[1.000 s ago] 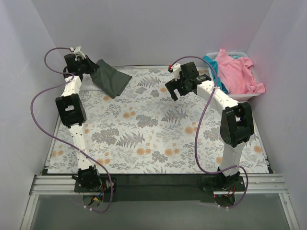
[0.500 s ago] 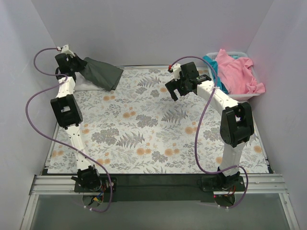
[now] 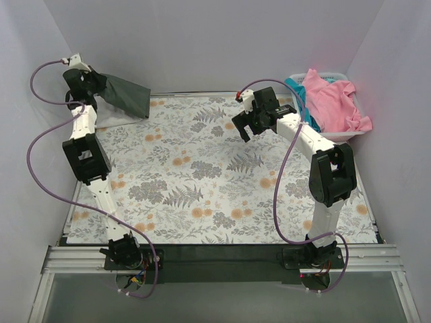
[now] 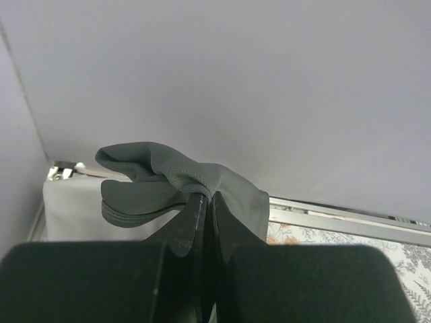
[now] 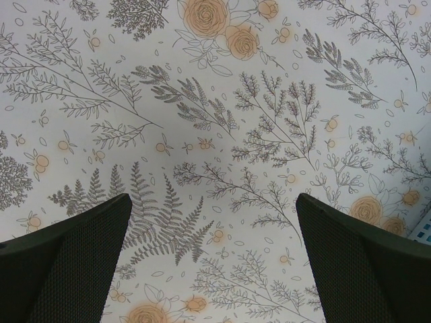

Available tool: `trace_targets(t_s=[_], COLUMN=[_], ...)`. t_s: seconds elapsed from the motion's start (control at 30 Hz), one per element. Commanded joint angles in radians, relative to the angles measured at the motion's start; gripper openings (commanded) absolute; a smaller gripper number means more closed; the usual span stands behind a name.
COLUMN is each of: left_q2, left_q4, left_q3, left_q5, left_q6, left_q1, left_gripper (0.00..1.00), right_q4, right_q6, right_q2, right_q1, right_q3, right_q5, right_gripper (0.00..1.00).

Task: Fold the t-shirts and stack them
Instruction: Neatly place the folded tshirt to the corner

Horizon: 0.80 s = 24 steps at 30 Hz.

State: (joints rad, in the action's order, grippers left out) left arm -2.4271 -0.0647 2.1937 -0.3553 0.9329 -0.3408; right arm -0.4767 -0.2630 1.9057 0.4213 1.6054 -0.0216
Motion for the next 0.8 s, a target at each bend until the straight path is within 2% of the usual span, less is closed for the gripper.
trace_targets(t_s=[0.0,0.2,0.37,0.47,0.5,0.57,0.63,0.7,0.73,0.77], left_q2=[0.086,0.076,0.025,-0.006,-0.012,-0.035,-0.046,-0.043,-0.035,-0.027], left_q4=[-0.044,-0.07,-0.008,0.06,0.093,0.17,0.213,0.261,0.288,0.304], left_q3=[-0.046,-0.167,-0.201,-0.183,-0.175,-0.134,-0.089,-0.068,-0.042,-0.026], left_q5=[0.061,0.16,0.248,0.275,0.283,0.295,0.308,0.315,0.309,0.302], left_q6=[-0.026,-0.094,-0.21,-0.264,-0.275,-0.307,-0.315,-0.319,-0.319,-0.318], left_q1=[-0.03,-0.033,-0.033,-0.04,-0.04,-0.04,-0.043,-0.047,-0.052,-0.055], left_gripper=[0.0,0.0,0.0,0.18,0.32,0.44,0.52,0.55,0.61,0.62], right_q4=[-0.01,-0.013,-0.017,-0.022,-0.025,-0.025,-0.028,-0.026,-0.03,-0.03], right_q6=[-0.005,-0.007,-0.01,-0.012,-0.012,-0.012,-0.01,-0.01,-0.01,-0.01], right_q2=[-0.033,-0.033,-0.03,-0.027,-0.023,-0.022,-0.02,-0.017,-0.017,-0.02], right_q1=[0.007,0.007,0.007,0.007,0.007,0.007,0.005,0.007,0.007,0.007], right_q3=[-0.009,-0.004,0.007,0.013,0.016,0.021,0.022,0.027,0.027,0.027], right_q5=[0.011,0.011,0.012,0.012,0.012,0.008,0.0,-0.003,-0.006,-0.008], right_gripper=[0.98,0.98,0.98,0.98,0.98,0.98,0.98,0.98,0.98,0.98])
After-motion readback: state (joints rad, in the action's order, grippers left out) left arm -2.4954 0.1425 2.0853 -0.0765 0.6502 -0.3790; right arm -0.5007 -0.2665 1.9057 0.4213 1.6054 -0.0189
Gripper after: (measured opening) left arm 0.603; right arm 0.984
